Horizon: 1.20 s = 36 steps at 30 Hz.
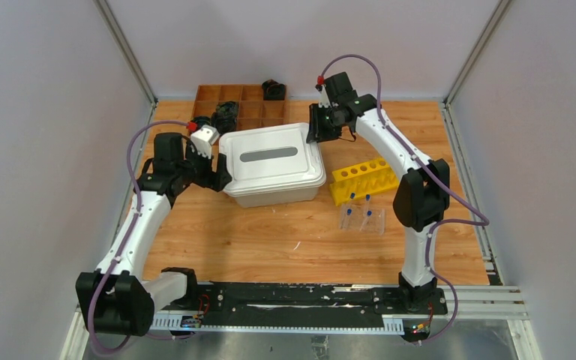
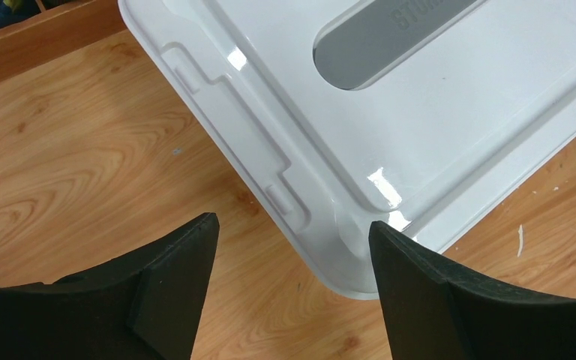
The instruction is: Organize the chemistry lab equipment
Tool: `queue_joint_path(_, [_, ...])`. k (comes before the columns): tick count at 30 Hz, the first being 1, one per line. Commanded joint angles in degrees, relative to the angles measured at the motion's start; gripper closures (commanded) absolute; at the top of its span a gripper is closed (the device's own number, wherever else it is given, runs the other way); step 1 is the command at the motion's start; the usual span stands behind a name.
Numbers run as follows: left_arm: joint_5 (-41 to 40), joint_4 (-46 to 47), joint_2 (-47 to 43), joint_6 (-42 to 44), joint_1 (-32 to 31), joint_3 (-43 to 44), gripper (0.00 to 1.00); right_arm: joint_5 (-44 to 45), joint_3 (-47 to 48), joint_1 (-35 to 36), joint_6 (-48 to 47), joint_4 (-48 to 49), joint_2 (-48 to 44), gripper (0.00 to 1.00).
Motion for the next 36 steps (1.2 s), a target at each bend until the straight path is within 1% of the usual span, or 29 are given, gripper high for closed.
queue_joint_path(1, [3.3,-0.2,-0.6,-1.2,-0.2,-0.9,0.22,3.3,-2.4,0.1,-1.4,-1.6,-0.5,0.62])
queue_joint_path(8, [5.1,0.0,-0.3,-2.1,-0.3,-1.2,0.24,3.5,-5.8,-0.8,-0.7,0.3,-2.6,0.63])
queue_joint_path(12, [6.0,0.0,-0.5,-3.1,-0.3,-0.5,0.25,2.0,-4.1,-1.3,-0.1,0.5,-0.8,0.63])
queue_joint_path(17, [5.4,-1.2,-1.5,-2.1,-0.3,0.7,0.25,0.8,-2.6,-1.3,0.5,0.4,0.5,0.64])
queue_joint_path(24, [6.4,-1.3,-1.0,-1.7,-0.3,-0.2,0.26,3.5,-8.7,-1.4,0.3,1.5,-2.4,0.65])
queue_joint_path(29, [8.2,-1.8,-0.8,-1.3,-0.7,0.1,0.28,5.3,-12.4,-2.6,1.6,1.9,-4.5,0.68])
queue_joint_path(36, [5.0,-2.0,-1.5,0.2,-0.6,0.1,0.28,3.7,-19.1,-2.8,4.4,6.2,-9.1,0.7])
